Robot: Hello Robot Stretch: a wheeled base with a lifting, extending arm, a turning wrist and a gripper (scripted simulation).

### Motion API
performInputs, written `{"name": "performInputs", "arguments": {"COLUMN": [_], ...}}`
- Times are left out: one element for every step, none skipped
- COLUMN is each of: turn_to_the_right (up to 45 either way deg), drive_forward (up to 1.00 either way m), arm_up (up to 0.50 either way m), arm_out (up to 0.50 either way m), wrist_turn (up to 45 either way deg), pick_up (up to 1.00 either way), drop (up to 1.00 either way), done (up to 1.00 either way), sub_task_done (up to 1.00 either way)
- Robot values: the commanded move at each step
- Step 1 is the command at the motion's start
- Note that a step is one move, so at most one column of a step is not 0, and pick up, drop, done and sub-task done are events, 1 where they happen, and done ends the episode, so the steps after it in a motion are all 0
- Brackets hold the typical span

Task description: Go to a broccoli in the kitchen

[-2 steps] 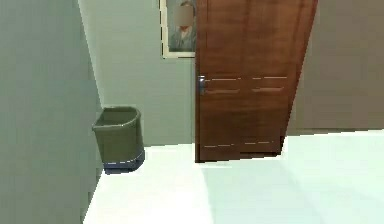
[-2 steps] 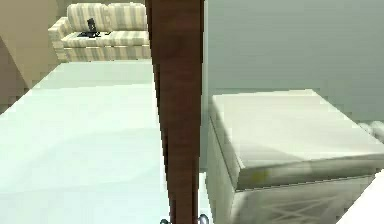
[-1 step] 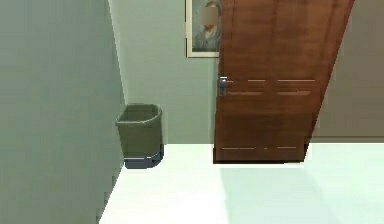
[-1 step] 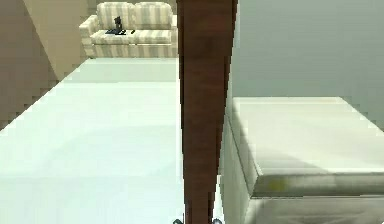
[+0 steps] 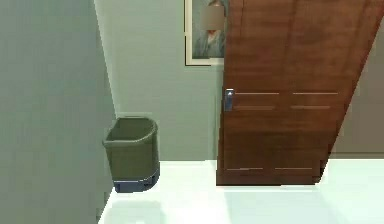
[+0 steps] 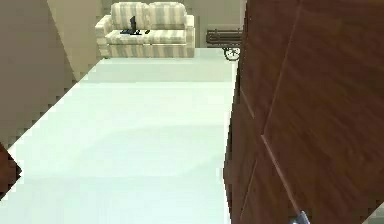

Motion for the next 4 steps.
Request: {"name": "performInputs", "arguments": {"turn_to_the_right": [45.0,33.0,0.0,-45.0], "drive_forward": [0.0,0.0,0.45,0.0], "arm_up": [0.0,0.0,0.0,0.0], "arm_out": [0.0,0.0,0.0,0.0], "wrist_turn": [0.0,0.0,0.0,0.0], "pick_up": [0.0,0.0,0.0,0.0], "drop": [0.0,0.0,0.0,0.0], "done": [0.0,0.0,0.0,0.0], "sub_task_done": [0.0,0.0,0.0,0.0]}}
